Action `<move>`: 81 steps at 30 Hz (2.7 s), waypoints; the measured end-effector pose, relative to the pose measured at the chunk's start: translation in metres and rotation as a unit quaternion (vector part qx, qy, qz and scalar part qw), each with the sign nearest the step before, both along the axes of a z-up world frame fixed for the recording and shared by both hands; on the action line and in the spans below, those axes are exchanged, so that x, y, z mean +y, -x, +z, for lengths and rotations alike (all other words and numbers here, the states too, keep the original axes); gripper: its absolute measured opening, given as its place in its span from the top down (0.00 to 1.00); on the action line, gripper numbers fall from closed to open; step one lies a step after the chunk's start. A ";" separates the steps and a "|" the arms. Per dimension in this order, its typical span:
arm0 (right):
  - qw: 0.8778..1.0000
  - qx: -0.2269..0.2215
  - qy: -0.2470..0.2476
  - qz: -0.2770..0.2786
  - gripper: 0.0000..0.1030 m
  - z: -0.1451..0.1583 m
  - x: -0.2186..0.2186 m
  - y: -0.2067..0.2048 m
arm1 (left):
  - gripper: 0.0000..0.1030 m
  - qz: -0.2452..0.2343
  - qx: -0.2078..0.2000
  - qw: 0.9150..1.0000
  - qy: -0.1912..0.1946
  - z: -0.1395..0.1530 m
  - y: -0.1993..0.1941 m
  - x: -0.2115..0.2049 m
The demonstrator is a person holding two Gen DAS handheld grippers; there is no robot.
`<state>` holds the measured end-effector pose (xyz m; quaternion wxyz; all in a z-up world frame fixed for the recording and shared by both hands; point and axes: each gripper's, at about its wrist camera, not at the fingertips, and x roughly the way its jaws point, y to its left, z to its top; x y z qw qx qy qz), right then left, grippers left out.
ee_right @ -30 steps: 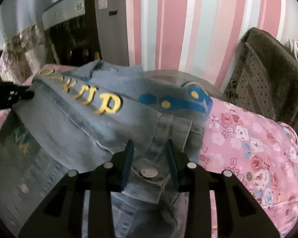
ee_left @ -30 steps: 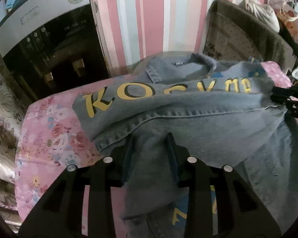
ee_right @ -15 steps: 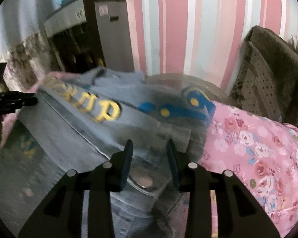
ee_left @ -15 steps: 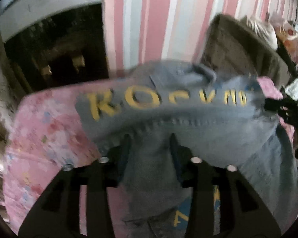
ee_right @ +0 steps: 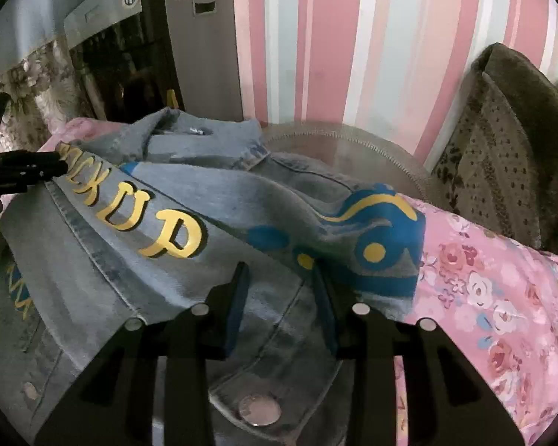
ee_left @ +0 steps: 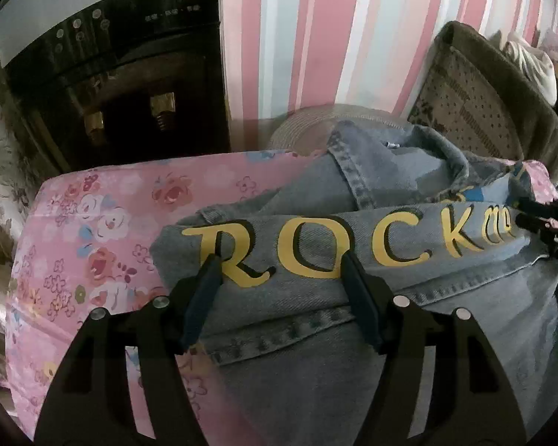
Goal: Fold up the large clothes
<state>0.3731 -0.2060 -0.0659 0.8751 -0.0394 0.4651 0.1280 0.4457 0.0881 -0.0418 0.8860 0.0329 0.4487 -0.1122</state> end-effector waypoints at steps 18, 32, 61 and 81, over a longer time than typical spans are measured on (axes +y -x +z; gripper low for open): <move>0.995 -0.080 -0.051 -0.026 0.11 0.054 -0.013 0.104 | 0.03 0.056 -0.119 0.990 -0.049 0.042 0.124 0.000; 0.985 -0.139 -0.018 -0.098 0.04 0.081 0.001 0.228 | 0.03 0.049 -0.117 0.992 -0.007 0.051 0.250 -0.002; 0.983 -0.099 -0.043 -0.149 0.03 0.044 -0.025 0.352 | 0.03 0.075 -0.071 0.995 -0.009 0.004 0.357 0.005; 0.988 -0.013 -0.042 -0.147 0.28 0.012 -0.047 0.364 | 0.04 0.052 -0.020 0.998 0.011 -0.013 0.388 0.011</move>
